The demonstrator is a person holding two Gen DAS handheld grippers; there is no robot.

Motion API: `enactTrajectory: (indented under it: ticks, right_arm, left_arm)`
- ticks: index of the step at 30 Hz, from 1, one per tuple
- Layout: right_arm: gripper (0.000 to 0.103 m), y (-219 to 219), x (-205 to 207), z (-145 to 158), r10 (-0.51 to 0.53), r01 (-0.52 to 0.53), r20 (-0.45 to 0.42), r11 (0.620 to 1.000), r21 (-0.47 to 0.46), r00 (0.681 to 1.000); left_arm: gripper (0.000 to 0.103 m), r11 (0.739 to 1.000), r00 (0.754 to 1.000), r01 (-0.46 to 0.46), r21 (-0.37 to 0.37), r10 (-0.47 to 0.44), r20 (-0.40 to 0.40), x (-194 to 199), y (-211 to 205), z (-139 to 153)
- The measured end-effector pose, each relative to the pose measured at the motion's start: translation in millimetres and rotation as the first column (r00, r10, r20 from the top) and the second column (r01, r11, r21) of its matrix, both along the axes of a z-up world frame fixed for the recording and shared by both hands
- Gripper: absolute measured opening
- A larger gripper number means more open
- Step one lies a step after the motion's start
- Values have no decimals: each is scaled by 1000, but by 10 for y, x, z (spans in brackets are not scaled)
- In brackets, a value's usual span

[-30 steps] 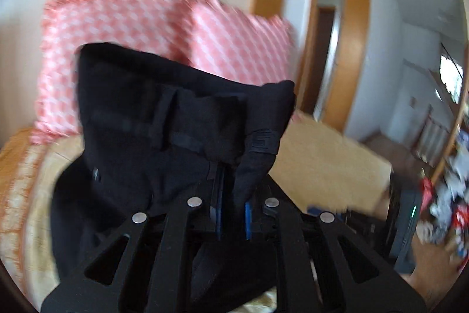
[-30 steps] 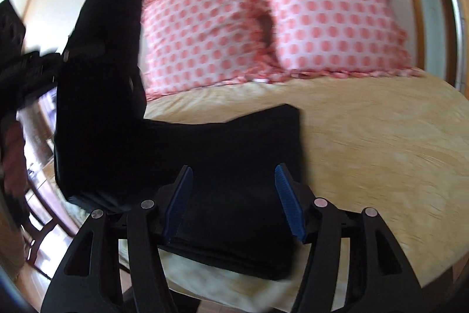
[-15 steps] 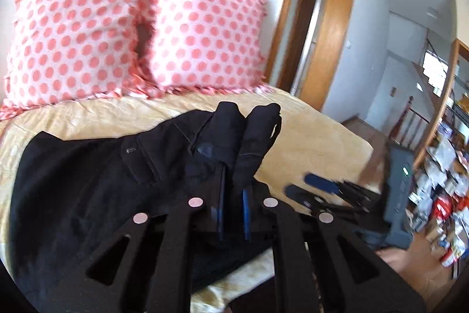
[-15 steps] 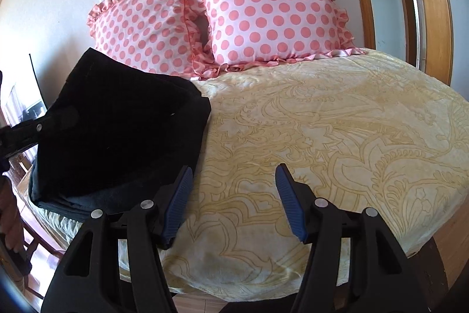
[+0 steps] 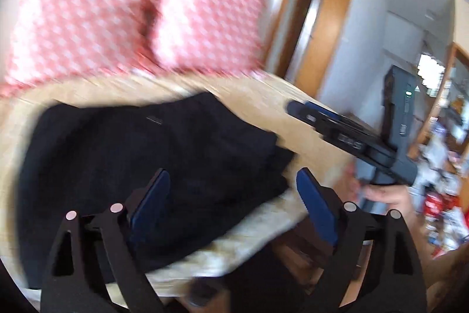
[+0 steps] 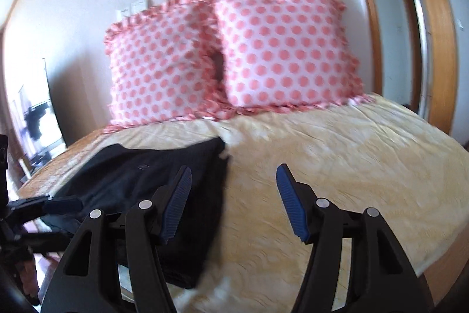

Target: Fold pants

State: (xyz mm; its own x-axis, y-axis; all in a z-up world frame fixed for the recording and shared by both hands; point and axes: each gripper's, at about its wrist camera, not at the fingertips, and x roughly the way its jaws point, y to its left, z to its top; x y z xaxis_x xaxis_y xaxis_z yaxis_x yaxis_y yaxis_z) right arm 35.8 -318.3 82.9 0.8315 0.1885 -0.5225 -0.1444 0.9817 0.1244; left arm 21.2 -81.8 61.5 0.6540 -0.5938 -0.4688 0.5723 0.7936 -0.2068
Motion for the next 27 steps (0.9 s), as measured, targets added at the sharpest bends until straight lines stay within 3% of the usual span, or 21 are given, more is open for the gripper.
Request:
enactTrajectory:
  ticks: [2, 4, 6, 9, 16, 18, 21, 27]
  right_arm:
    - [62, 184, 207, -59, 63, -64, -57, 998, -15, 996]
    - [58, 308, 416, -176, 62, -68, -139, 997, -42, 988]
    - [49, 381, 563, -318, 80, -88, -222, 996, -30, 972]
    - [49, 417, 578, -424, 47, -62, -256, 997, -50, 966]
    - [55, 323, 558, -488, 15, -22, -272, 1000, -22, 962]
    - [35, 321, 573, -514, 50, -48, -283, 999, 14, 958]
    - [14, 312, 526, -516, 71, -67, -272, 998, 22, 960]
    - [11, 264, 157, -446, 75, -64, -250, 997, 51, 965]
  left_arm:
    - [96, 988, 989, -144, 57, 141, 54, 46, 193, 17]
    - [96, 950, 961, -275, 145, 266, 81, 120, 301, -58]
    - [96, 917, 941, -337, 214, 323, 97, 167, 347, -166]
    - [96, 891, 931, -365, 271, 351, 100, 148, 374, -312]
    - [96, 905, 938, -344, 250, 341, 58, 159, 443, -439]
    - [98, 912, 940, -340, 232, 340, 38, 213, 475, -456]
    - [98, 919, 941, -333, 209, 337, 15, 239, 506, -494]
    - [99, 927, 947, -314, 207, 321, -4, 220, 534, -554]
